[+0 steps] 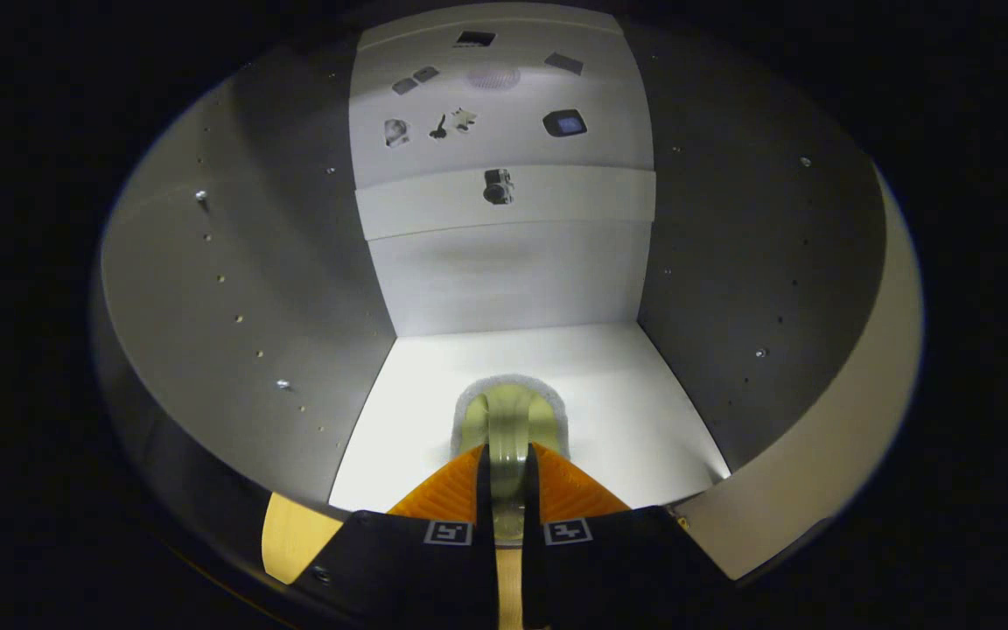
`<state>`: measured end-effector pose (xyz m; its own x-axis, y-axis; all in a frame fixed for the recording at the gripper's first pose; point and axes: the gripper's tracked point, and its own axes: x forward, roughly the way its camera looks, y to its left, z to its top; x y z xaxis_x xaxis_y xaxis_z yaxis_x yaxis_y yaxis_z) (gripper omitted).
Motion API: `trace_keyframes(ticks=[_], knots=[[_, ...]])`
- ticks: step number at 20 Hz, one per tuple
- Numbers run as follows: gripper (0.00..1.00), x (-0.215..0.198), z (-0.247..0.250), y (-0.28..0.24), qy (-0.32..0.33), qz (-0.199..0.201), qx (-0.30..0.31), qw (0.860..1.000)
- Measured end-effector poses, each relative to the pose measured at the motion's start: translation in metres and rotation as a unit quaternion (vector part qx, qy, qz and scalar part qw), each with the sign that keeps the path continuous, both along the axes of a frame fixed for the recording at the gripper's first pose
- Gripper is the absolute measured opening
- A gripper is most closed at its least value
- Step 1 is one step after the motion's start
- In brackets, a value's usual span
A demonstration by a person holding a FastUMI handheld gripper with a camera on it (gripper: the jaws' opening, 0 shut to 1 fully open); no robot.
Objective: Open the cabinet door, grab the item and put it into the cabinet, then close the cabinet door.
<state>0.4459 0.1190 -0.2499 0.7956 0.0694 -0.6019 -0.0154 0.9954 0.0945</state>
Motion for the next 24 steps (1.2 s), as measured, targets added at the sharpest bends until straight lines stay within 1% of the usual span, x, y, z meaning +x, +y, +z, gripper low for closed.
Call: trace_keyframes(ticks=[6, 12, 15, 17, 20, 22, 23, 24], knots=[[0.15, 0.029, -0.024, -0.008, 0.024, -0.009, -0.008, 1.0], [0.15, 0.052, -0.029, -0.012, 0.034, -0.02, -0.001, 0.999], [0.18, 0.06, -0.03, -0.013, 0.037, -0.032, 0.005, 0.999], [0.23, 0.059, -0.026, -0.015, 0.037, -0.043, 0.011, 0.998], [0.68, 0.058, -0.013, -0.022, 0.014, -0.053, 0.001, 0.998], [0.98, 0.06, 0.004, -0.028, -0.017, -0.058, -0.006, 0.998], [1.0, 0.055, 0.017, -0.029, -0.035, -0.058, -0.007, 0.998], [0.99, 0.052, 0.03, -0.031, -0.055, -0.058, -0.009, 0.997]])
